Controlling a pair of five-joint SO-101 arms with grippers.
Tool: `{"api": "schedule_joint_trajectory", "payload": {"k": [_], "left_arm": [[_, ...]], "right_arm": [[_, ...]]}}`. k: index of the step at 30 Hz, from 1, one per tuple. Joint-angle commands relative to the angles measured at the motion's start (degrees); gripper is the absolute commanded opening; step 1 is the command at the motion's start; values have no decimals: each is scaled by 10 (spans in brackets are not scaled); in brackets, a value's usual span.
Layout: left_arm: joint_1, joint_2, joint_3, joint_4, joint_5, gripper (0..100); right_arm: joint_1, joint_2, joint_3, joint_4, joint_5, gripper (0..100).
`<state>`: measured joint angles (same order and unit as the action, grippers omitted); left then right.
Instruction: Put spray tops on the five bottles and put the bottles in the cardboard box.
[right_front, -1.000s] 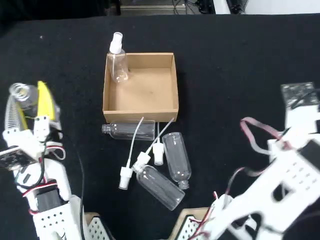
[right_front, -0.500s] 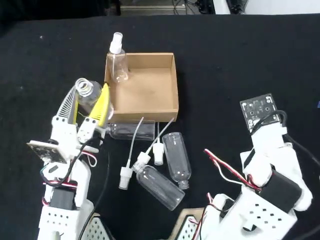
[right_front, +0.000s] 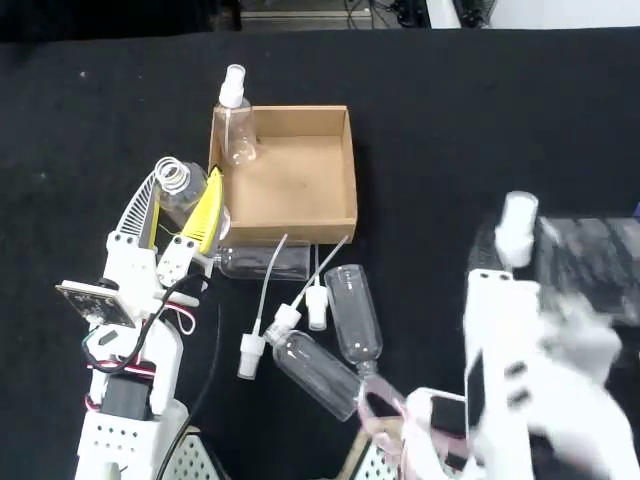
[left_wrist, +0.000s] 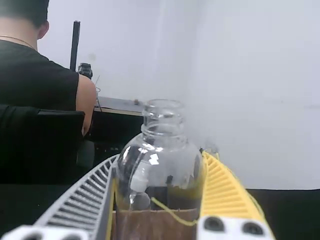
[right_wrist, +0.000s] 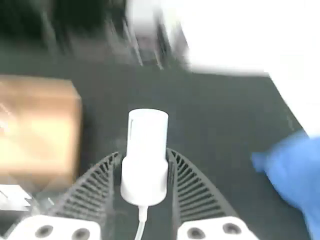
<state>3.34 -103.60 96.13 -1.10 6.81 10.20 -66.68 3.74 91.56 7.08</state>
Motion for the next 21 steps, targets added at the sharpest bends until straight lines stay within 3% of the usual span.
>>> {"api": "schedule_joint_trajectory", "payload": {"k": [1,6,16,21], "left_arm": [[4,-9,13,-4,4,30],[6,-9,13,-4,4,30],[108,-9,13,-4,4,30],[125,-9,13,-4,4,30]], "right_arm": [[-93,14,-76,-45,-70,11],[-175,14,-75,-115,-126,11],[-181,14,-70,-139,-157,10],[-181,14,-70,-139,-157,11]]}}
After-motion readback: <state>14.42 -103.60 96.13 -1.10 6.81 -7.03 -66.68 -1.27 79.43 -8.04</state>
